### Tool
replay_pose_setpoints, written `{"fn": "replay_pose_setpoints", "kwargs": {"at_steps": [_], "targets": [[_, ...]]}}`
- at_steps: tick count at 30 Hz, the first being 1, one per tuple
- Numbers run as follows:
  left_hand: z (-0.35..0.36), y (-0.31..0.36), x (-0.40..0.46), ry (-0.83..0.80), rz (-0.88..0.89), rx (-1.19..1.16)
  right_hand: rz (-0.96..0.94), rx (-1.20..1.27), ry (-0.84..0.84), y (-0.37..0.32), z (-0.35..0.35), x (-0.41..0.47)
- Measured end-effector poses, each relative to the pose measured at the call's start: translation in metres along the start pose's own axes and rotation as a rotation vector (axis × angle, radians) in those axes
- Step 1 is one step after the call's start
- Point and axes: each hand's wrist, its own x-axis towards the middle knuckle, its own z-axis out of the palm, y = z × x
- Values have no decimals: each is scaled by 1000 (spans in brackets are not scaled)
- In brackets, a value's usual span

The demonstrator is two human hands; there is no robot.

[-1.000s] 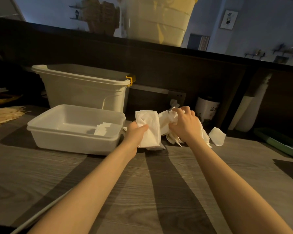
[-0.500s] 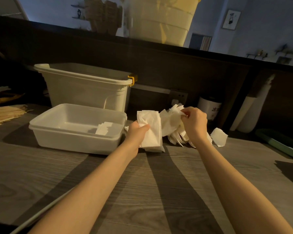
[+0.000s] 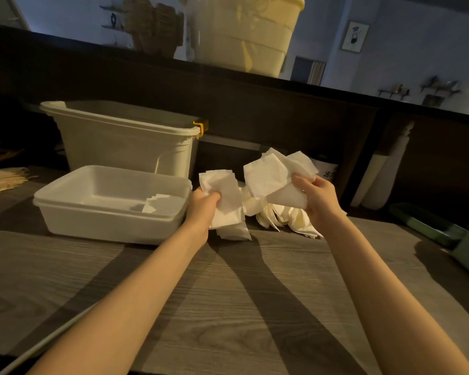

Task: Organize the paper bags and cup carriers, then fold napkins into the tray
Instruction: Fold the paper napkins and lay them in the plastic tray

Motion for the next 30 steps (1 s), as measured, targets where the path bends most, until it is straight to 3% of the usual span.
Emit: {"fn": "replay_pose_setpoints", "kwargs": {"at_steps": [4,7,10,16,23,30], "targets": [[-2,-1,2,61,147,121,37,-4,-93,-1,1,-4],[-3,2,-2,-29,289,219,78,-4,-140,0,2,-5],[1,7,-10,-136,220,261,91,-3,-154,0,4,-6],[-1,8,-8,-178,-14,30,75,-93,-120,0,7,-7],[1,6,-11,-299,88,158,-27,-251,-158,5,21,-11],[-2,3,-7,-241,115,191,118,106,-220,4,18,-12]]}}
